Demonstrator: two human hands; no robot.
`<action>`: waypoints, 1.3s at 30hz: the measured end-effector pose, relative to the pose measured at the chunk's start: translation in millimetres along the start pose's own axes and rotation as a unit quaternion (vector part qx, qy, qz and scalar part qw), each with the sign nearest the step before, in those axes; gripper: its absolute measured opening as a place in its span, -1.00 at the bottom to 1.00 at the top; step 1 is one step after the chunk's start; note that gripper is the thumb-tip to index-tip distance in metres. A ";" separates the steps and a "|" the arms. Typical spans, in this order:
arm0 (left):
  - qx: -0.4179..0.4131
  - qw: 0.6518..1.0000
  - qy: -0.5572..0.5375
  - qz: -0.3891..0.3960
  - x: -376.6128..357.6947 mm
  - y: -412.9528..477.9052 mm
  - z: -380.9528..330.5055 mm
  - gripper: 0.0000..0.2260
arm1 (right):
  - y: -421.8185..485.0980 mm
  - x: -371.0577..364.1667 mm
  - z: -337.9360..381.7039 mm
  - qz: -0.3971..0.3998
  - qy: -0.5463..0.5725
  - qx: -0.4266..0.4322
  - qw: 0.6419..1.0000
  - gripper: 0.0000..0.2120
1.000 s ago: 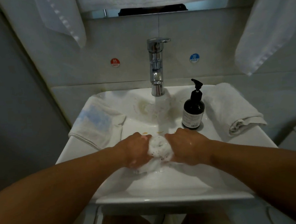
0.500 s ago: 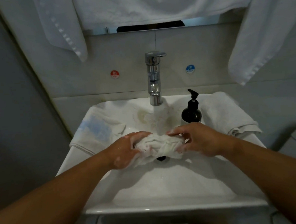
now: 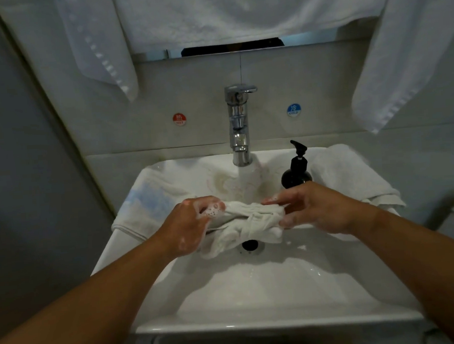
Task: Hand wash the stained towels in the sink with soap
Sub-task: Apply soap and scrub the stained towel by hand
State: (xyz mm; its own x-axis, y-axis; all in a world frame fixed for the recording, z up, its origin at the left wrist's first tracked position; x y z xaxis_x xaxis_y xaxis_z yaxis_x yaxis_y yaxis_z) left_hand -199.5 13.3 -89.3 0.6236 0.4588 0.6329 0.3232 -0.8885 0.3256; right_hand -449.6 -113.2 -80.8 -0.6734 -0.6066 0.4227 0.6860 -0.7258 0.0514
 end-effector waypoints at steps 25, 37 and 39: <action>-0.082 0.980 -0.029 -0.181 19.1 -1.7 -46.0 -0.83 | -0.1 -19.8 45.2 -0.162 -0.254 0.142 0.943 -0.73; 0.154 0.981 -0.121 0.005 23.8 5.0 -46.8 -0.79 | -14.5 -24.3 71.7 -0.105 0.072 -0.122 0.984 -0.70; 0.237 0.966 -0.095 0.050 9.7 -1.3 -34.6 -0.98 | -13.3 -37.6 47.6 -0.128 -0.032 -0.169 0.977 -0.61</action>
State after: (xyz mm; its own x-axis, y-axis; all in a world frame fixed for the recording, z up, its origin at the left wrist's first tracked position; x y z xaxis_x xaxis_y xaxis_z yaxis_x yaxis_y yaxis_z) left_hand -218.5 18.8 -59.2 0.7729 0.4028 0.4903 0.5161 -0.8486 -0.1165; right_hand -420.3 -65.3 -54.4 -0.7848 -0.3774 0.4916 0.3602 -0.9232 -0.1339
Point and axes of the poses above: each hand's wrist, its own y-axis towards the middle knuckle, its own x-axis out of the back of the hand, z = x × y, the point moved 2 cm from there along y, towards the middle knuckle, and after that the axes turned 14 degrees about -z, right-handed, at the moved point
